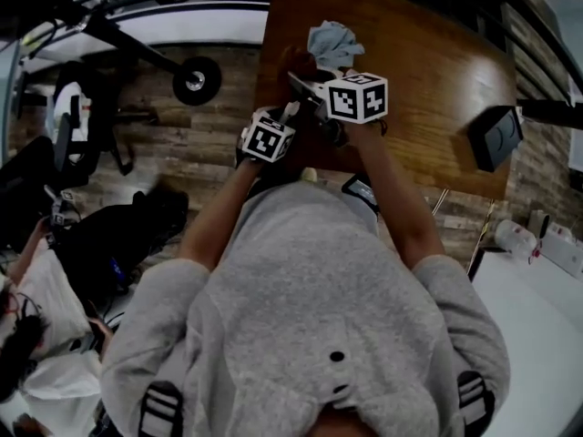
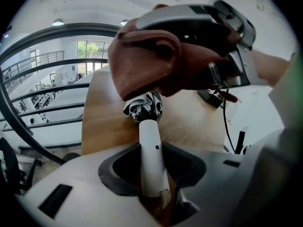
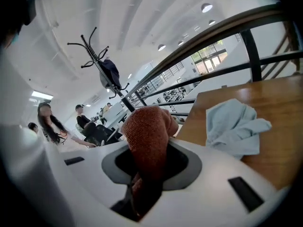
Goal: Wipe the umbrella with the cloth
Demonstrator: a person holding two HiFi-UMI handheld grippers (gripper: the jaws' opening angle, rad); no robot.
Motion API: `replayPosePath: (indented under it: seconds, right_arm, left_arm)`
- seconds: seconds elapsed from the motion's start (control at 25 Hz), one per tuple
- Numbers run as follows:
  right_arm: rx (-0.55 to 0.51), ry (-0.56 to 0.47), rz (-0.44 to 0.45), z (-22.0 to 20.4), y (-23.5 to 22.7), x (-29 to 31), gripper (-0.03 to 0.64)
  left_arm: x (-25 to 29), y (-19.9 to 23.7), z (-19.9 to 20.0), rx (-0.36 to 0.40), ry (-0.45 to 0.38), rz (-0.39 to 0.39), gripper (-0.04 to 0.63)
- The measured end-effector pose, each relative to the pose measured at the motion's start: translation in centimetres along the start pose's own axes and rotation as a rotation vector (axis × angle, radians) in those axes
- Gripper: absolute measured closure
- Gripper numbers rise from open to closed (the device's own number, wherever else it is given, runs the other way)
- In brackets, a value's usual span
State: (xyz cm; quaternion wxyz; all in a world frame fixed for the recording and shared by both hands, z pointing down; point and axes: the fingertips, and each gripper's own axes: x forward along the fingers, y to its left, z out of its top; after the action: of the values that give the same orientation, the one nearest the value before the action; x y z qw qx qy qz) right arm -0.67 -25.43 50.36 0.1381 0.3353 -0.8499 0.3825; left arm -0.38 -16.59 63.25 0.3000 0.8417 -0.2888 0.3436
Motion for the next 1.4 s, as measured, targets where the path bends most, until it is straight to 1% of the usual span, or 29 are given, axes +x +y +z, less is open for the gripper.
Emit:
replayPosePath:
  seconds: [0.08,0.16,0.24,0.32,0.48,0.6,0.72,0.76,0.92,1.04,1.12,1.16,1.2,1.28,1.32,1.4]
  right_arm:
    - [0.007,0.031,-0.041,0.4,-0.3,2.0,0.505]
    - [-0.031,0.134,-0.109,-0.8,-1.3,4.0,0.503]
    - [-0.133,0.263,-0.206,-2.2,-3.1,5.3,0.503]
    - [-0.218,0.365,-0.266,-2.9,-4.2,5.9,0.505]
    - [-0.381,0.501,-0.391,-2.1,-6.6,5.9,0.503]
    - [-0.451,0.572,-0.494,-0.8,-8.9,4.8,0.505]
    - [-0.606,0.565,-0.580,2.0,-10.8,4.2,0.505]
    - [-0.630,0.556,-0.602,2.9,-11.5,4.0,0.505]
    - [-0.609,0.508,-0.695,5.4,-14.7,1.9,0.506]
    - [-0.584,0.459,-0.801,7.4,-17.8,-0.7,0.506]
    - [-0.562,0.457,-0.866,7.9,-19.9,-2.9,0.506]
    - [-0.542,0.467,-0.883,7.6,-20.8,-4.1,0.508]
    - [-0.510,0.477,-0.885,6.8,-21.5,-5.2,0.507]
    - [-0.431,0.471,-0.851,4.5,-22.0,-6.6,0.507]
    - [-0.404,0.439,-0.816,3.3,-21.8,-6.7,0.508]
    - [-0.370,0.329,-0.746,2.2,-20.9,-6.6,0.511]
  left_arm:
    - [-0.3,-0.1,-0.2,0.010,0.009,0.011,0.439]
    - [-0.7,-0.2,-0.7,0.016,0.026,0.016,0.439]
    - [-1.0,-0.4,-1.1,0.017,0.035,0.015,0.439]
    - [-1.2,-0.5,-1.5,0.010,0.032,0.010,0.440]
    - [-1.7,-0.2,-2.4,0.002,0.033,0.007,0.440]
    - [-2.0,-0.4,-2.4,0.003,0.027,-0.006,0.440]
    - [-2.2,-0.6,-2.5,0.015,0.030,-0.012,0.440]
    - [-2.2,-0.6,-2.6,0.018,0.031,-0.012,0.440]
    - [-2.4,-0.6,-3.0,0.027,0.045,-0.019,0.440]
    - [-2.5,-0.4,-3.0,0.036,0.049,-0.022,0.440]
    - [-2.5,-0.4,-3.0,0.034,0.050,-0.025,0.440]
    - [-2.5,-0.5,-3.0,0.030,0.050,-0.029,0.440]
    - [-2.5,-0.6,-3.0,0.028,0.049,-0.033,0.440]
    - [-2.6,-0.7,-3.0,0.027,0.044,-0.036,0.440]
    - [-2.7,-0.8,-3.1,0.027,0.042,-0.039,0.440]
    - [-2.7,-1.1,-3.0,0.034,0.042,-0.046,0.440]
